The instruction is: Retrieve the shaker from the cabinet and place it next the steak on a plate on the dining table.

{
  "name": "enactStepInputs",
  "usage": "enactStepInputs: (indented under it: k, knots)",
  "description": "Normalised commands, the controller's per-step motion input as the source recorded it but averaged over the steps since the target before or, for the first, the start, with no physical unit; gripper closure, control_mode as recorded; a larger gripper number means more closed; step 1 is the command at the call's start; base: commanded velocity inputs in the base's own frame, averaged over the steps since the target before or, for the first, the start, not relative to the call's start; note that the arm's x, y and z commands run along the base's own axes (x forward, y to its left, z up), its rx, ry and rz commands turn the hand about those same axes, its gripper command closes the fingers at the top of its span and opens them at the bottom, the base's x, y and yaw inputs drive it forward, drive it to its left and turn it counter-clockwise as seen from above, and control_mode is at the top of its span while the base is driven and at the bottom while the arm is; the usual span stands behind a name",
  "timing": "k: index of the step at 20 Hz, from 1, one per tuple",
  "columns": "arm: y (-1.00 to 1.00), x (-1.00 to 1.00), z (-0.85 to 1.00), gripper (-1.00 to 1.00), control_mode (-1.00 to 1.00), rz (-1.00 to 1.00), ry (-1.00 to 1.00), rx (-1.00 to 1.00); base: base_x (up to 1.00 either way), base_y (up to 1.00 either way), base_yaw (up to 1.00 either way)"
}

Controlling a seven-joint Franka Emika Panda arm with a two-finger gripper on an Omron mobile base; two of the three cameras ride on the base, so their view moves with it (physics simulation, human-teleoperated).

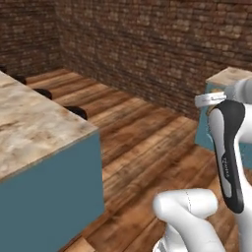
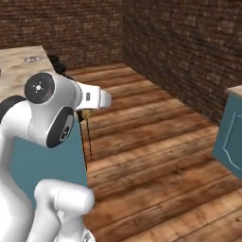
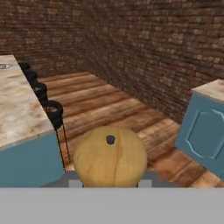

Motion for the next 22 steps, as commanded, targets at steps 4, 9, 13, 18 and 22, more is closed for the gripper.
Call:
enactStepInputs:
  k: [4, 9, 13, 18, 22]
  knots:
    - [0.0, 0.0, 0.0, 1.0, 1.0, 0.0, 0.0, 0.0, 1.0, -0.71, 0.51]
    - [0.0, 0.0, 0.0, 1.0, 1.0, 0.0, 0.0, 0.0, 1.0, -0.59, 0.61]
    - [0.0, 0.0, 0.0, 1.0, 1.0, 0.0, 0.0, 0.0, 1.0, -0.61, 0.6]
    - [0.0, 0.0, 0.0, 1.0, 1.0, 0.0, 0.0, 0.0, 1.0, -0.69, 0.58]
    - [0.0, 0.0, 0.0, 1.0, 1.0, 0.0, 0.0, 0.0, 1.0, -0.75, 0.56]
